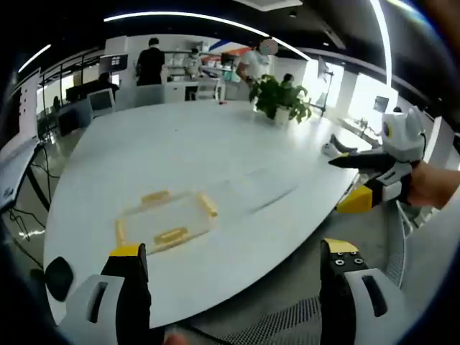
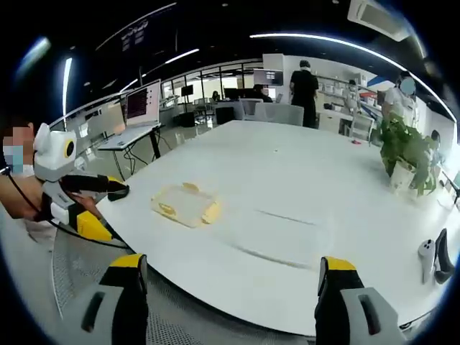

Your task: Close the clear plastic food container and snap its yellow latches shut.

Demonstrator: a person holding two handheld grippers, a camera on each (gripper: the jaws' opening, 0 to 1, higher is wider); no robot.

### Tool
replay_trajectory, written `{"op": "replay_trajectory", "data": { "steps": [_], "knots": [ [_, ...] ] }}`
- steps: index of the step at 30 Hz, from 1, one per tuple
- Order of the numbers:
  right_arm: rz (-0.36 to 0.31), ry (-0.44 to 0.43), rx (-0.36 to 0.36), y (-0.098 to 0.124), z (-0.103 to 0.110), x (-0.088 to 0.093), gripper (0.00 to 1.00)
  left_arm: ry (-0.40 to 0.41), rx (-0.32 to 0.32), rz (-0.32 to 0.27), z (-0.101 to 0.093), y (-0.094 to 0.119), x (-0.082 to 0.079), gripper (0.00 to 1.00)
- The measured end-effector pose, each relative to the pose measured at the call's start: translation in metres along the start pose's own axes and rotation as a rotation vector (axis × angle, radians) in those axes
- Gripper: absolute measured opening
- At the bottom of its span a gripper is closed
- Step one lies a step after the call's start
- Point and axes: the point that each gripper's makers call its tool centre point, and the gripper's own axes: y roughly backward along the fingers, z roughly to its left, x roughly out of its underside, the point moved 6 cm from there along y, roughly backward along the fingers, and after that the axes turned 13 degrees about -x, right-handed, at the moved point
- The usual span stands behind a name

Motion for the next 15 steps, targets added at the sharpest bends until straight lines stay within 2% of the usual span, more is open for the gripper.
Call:
{"op": "replay_trajectory", "data": {
  "steps": [15],
  "knots": [
    [-0.004,0.000,0.006,0.0008,-0.0014,-0.0003,0.99,-0.006,0.005,0.001,0.0000,0.0006,0.0005,0.99]
  ]
}}
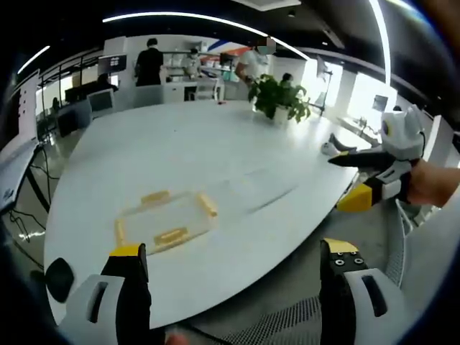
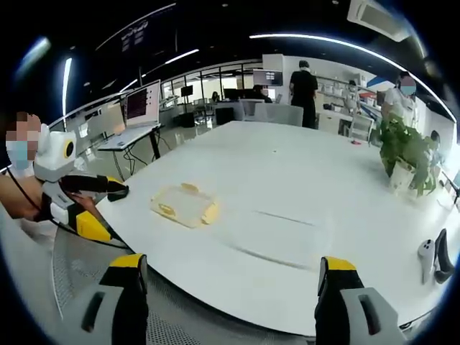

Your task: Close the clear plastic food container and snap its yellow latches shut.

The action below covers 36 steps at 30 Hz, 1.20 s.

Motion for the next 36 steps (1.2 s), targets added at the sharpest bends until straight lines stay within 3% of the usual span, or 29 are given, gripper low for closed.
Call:
{"op": "replay_trajectory", "data": {
  "steps": [36],
  "knots": [
    [0.002,0.008,-0.022,-0.0017,0.0019,-0.0022,0.98,0.038,-0.005,-0.016,0.0067,0.0025,-0.0034,0.98]
  ]
}}
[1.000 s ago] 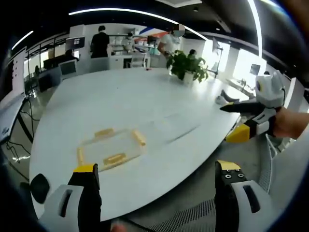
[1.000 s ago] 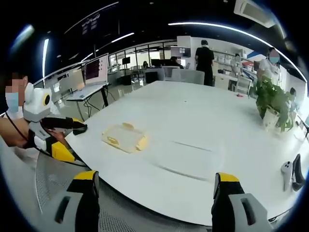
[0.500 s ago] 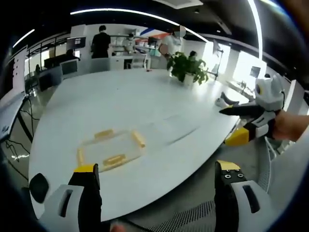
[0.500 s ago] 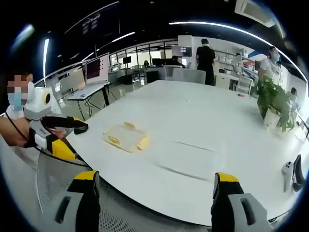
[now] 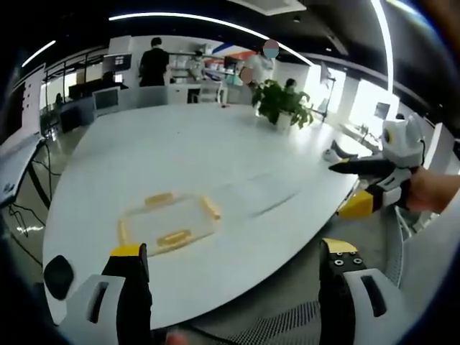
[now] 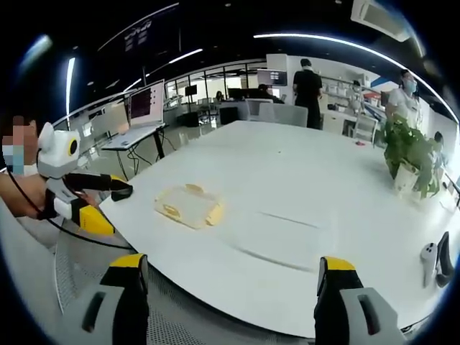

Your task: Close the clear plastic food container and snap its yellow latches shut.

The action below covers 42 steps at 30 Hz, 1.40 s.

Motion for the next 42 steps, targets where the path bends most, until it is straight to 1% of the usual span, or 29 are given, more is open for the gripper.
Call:
{"op": "replay_trajectory", "data": {
  "steps": [4,17,28,33,36,42],
  "knots": [
    [0.003,0.002,-0.001,-0.002,0.001,-0.001,0.98,0.017,-0.001,0.000,0.003,0.001,-0.001,0.98],
    [0.003,0.010,-0.002,-0.006,-0.001,-0.007,0.98,0.018,-0.002,-0.006,0.015,0.000,-0.008,0.97],
    [0.015,0.033,-0.020,-0.015,-0.003,-0.016,0.98,0.002,-0.002,-0.003,0.025,-0.002,-0.010,0.97],
    [0.030,0.040,-0.057,-0.022,0.000,-0.019,0.97,-0.028,0.003,0.007,0.030,-0.003,-0.010,0.96],
    [0.039,0.048,-0.081,-0.026,0.003,-0.020,0.96,-0.028,0.012,0.002,0.032,-0.002,-0.012,0.96],
    [0.055,0.070,-0.106,-0.032,0.006,-0.024,0.96,-0.059,0.027,0.012,0.037,-0.002,-0.012,0.95]
  ]
}}
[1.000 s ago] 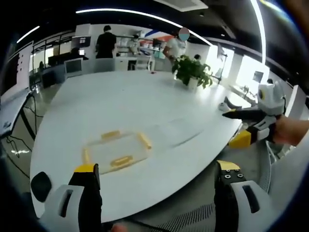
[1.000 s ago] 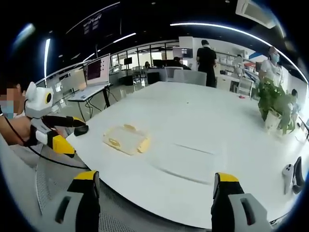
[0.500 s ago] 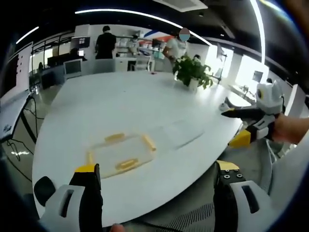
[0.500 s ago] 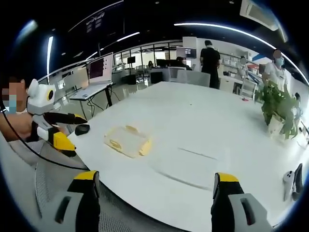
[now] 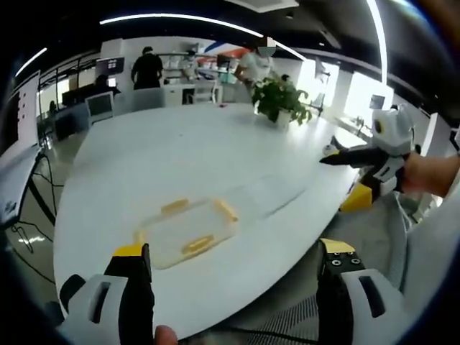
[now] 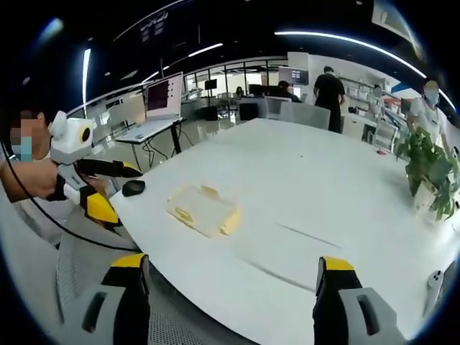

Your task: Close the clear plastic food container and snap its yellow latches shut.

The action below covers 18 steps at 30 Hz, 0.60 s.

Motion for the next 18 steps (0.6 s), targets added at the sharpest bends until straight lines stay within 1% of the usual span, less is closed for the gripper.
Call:
{"op": "replay_trajectory", "data": {
  "steps": [3,8,12,13,18],
  "knots": [
    [0.023,0.014,-0.028,-0.004,0.001,-0.001,0.96,-0.004,0.009,0.002,0.004,0.000,-0.002,0.95],
    [0.035,0.054,-0.050,-0.009,0.003,-0.009,0.95,-0.028,0.025,0.004,0.010,0.000,-0.004,0.95],
    [0.040,0.065,-0.067,-0.014,0.002,-0.014,0.93,-0.044,0.055,0.023,0.013,-0.002,-0.004,0.95],
    [0.044,0.068,-0.072,-0.015,0.003,-0.015,0.92,-0.059,0.060,0.029,0.013,-0.002,-0.003,0.95],
    [0.062,0.090,-0.088,-0.022,0.004,-0.017,0.91,-0.094,0.059,0.037,0.020,-0.005,-0.002,0.95]
  ]
}}
